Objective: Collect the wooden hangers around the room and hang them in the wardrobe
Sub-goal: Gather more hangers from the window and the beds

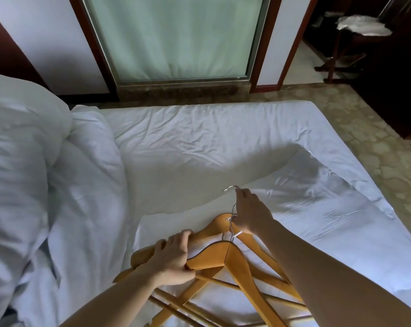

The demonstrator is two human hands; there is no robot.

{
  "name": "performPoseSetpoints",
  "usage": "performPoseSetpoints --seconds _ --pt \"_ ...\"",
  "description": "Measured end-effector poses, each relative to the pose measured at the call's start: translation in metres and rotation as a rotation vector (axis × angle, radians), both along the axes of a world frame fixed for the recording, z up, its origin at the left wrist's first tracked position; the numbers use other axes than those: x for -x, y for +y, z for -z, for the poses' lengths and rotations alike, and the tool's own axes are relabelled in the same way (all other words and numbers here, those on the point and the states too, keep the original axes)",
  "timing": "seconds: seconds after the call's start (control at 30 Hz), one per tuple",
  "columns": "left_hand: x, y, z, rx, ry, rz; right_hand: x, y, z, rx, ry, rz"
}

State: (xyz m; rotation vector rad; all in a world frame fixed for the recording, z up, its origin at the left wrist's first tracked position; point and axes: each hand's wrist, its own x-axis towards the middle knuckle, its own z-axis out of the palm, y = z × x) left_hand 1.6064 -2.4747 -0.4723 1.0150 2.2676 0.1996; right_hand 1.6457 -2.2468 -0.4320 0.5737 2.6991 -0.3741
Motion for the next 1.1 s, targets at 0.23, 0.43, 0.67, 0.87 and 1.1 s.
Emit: performPoseSetpoints --seconds 0.23,0.43,0.67,0.87,1.1 --pt "0.009 0.003 0.017 0.038 0.086 0.098 0.018 0.005 0.010 -0.036 -0.067 -0.153" --pt "0.007 -0.004 0.019 -0.095 0.131 0.077 0.023 -0.001 0.002 -0.236 0.021 -0.266" --pt "0.004 -0.002 -0.008 -0.075 0.267 0.115 0.016 -0.011 -0.032 -0.369 0.220 -0.327" --pt "-0.010 -0.020 -0.029 -0.036 0.009 0.086 -0.020 -0.027 -0.059 -0.333 0.308 -0.308" --pt "-0.010 -0.041 -0.065 -0.061 -0.653 -0.227 -0.080 -0.061 -0.103 -0.386 0.590 -0.453"
